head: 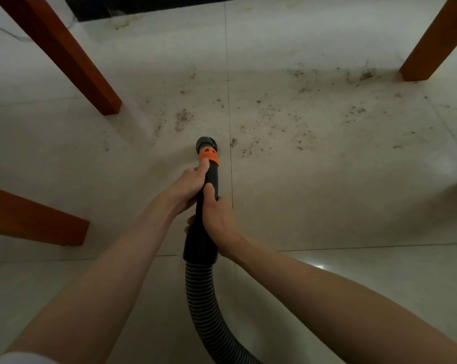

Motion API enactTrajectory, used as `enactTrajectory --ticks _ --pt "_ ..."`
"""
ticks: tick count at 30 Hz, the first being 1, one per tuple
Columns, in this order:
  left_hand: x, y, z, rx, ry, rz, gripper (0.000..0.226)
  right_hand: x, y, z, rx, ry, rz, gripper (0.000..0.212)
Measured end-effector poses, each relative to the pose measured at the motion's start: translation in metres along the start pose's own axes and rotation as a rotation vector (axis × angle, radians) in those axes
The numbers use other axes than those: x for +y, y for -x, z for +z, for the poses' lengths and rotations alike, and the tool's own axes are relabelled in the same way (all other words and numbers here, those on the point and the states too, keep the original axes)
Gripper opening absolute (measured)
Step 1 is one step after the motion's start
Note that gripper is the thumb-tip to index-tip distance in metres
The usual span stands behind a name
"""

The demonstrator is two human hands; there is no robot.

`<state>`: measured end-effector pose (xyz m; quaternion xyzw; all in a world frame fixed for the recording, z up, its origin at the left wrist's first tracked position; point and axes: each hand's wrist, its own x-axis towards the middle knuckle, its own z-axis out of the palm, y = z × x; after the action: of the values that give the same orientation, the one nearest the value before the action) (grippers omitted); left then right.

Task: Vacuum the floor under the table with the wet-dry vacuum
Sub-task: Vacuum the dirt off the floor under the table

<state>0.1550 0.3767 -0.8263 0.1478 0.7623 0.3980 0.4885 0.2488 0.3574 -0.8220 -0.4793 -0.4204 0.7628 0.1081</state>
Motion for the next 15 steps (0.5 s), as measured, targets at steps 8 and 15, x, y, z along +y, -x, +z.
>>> enactTrajectory --ticks 8,15 --pt "-0.007 0.014 0.012 -0.012 -0.019 0.017 0.041 0.009 0.018 -0.009 0.028 0.000 -0.004 0.042" --pt "-0.016 0.022 0.019 -0.037 -0.039 0.021 0.039 0.020 0.027 -0.012 0.078 0.028 -0.012 0.046"
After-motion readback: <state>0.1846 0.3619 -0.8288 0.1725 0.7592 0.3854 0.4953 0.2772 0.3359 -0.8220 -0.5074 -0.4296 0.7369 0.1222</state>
